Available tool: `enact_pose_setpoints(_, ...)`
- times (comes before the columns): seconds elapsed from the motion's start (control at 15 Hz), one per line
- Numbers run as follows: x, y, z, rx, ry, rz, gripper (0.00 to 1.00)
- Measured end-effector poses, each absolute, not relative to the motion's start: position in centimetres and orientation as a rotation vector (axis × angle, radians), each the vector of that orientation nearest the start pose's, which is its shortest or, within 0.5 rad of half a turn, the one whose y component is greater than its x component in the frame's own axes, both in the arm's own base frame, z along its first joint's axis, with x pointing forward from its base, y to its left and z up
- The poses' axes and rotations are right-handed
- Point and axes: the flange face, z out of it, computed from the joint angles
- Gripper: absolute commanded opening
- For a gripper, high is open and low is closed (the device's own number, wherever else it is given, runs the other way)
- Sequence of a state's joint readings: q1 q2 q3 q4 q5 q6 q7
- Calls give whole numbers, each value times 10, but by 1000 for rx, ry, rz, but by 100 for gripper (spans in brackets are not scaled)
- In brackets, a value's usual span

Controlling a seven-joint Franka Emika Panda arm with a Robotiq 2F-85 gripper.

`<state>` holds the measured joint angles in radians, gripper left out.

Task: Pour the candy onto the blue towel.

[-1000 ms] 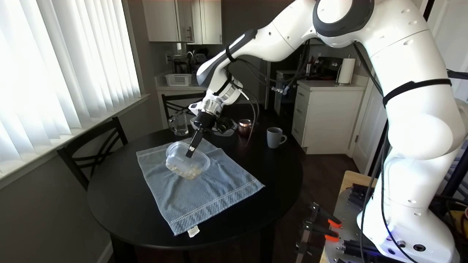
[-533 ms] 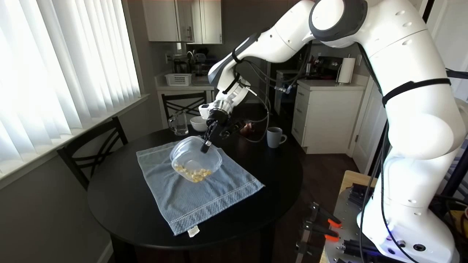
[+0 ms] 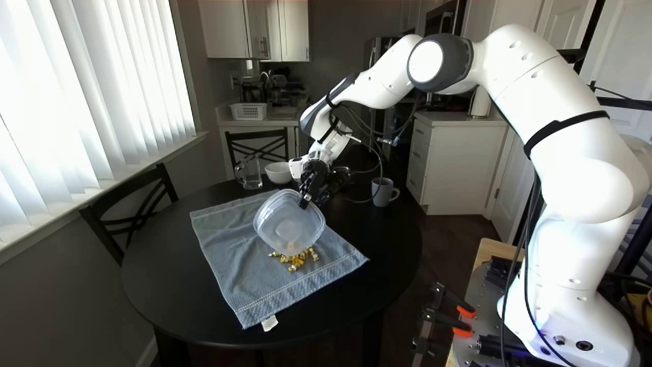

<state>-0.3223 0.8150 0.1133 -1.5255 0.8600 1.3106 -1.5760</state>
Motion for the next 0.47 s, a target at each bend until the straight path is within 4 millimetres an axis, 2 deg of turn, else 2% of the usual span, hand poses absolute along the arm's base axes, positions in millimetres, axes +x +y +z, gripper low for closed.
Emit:
enact_pose_setpoints(0.2,622,-35,183,-1502,-959,-141,2)
enact_pose_setpoints(0.47,631,-27,180,-1505,-983,-137,2)
